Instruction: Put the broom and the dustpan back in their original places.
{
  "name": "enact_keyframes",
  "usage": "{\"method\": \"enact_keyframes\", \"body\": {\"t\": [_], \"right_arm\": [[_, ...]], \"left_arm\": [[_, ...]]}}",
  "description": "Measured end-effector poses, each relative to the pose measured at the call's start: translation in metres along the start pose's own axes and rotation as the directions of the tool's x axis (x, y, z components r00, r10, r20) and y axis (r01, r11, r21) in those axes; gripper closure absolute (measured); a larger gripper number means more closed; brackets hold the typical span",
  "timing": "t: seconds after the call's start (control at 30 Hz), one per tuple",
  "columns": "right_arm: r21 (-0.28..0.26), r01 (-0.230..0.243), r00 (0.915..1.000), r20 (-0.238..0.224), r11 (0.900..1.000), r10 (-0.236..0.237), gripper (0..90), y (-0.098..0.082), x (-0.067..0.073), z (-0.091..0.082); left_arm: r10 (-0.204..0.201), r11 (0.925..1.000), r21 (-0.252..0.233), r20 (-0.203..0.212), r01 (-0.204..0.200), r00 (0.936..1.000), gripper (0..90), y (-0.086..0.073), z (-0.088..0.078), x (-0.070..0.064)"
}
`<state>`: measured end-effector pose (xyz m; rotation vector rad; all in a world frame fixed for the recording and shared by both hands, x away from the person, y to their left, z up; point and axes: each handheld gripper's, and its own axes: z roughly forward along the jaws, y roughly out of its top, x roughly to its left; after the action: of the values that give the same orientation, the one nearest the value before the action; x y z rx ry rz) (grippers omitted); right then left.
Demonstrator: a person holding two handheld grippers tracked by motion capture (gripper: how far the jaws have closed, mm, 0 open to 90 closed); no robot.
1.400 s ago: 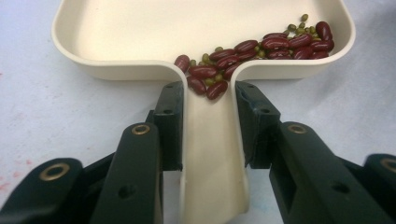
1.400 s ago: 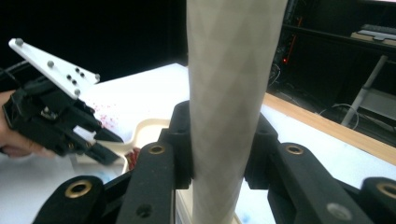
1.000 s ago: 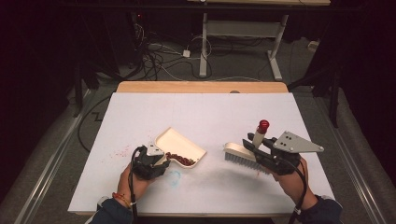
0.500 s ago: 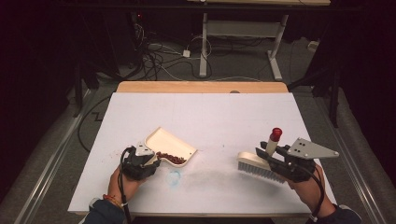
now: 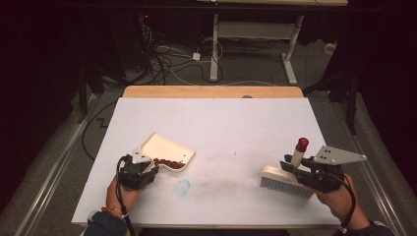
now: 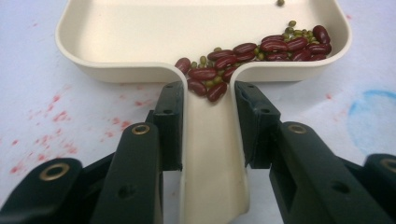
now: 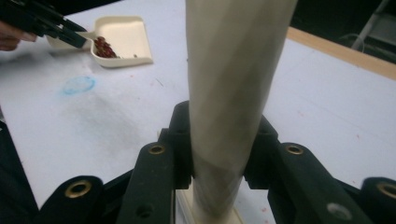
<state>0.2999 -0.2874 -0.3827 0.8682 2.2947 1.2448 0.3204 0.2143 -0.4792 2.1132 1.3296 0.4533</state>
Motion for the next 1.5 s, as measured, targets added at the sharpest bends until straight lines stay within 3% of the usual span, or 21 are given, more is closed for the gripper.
{"method": "enact_keyframes", "body": {"t": [0.2,0.43,0.6,0.87,1.0,1.13,1.33,1.43,1.5], "right_arm": [[0.018,-0.018,0.9997,-0.014,1.0,0.018,70.3,0.003,-0.012,0.009],[0.028,-0.037,0.9988,-0.029,0.999,0.038,70.1,0.007,-0.025,0.017],[0.043,-0.04,0.9991,-0.011,0.998,0.041,68.9,0.012,-0.032,0.026],[0.06,-0.057,0.998,0.03,0.997,0.055,65.8,0.023,-0.05,0.048],[0.07,-0.083,0.9944,0.072,0.994,0.078,64.0,0.025,-0.06,0.06],[0.084,-0.127,0.9873,0.106,0.988,0.118,62.9,0.026,-0.07,0.071],[0.1,-0.191,0.9698,0.173,0.976,0.172,62.2,0.024,-0.079,0.089],[0.117,-0.211,0.9614,0.204,0.97,0.185,61.8,0.023,-0.085,0.098],[0.115,-0.227,0.9532,0.23,0.967,0.197,61.1,0.022,-0.089,0.103]], "left_arm": [[-0.04,0.9992,0.004,-0.023,0.04,0.9989,63.9,0.002,0.007,0.003],[-0.079,0.9969,0.006,-0.058,0.079,0.9952,63.8,0.009,0.015,-0.003],[-0.1,0.9948,0.012,-0.071,0.101,0.9924,63.7,0.013,0.02,-0.008],[-0.191,0.9813,0.014,-0.047,0.192,0.9804,62.7,0.018,0.023,-0.013],[-0.181,0.9831,0.029,-0.011,0.181,0.9835,56.7,0.018,0.023,-0.019],[-0.136,0.9903,0.03,0.005,0.135,0.9908,52.6,0.016,0.021,-0.028],[-0.088,0.9952,-0.04,0.017,0.089,0.9959,47.4,0.012,0.018,-0.025],[0.007,0.9949,-0.1,0.015,-0.006,0.9999,42.6,0.009,0.01,-0.025],[0.079,0.9861,-0.15,0.041,-0.072,0.996,40.0,0.007,0.001,-0.025]]}}
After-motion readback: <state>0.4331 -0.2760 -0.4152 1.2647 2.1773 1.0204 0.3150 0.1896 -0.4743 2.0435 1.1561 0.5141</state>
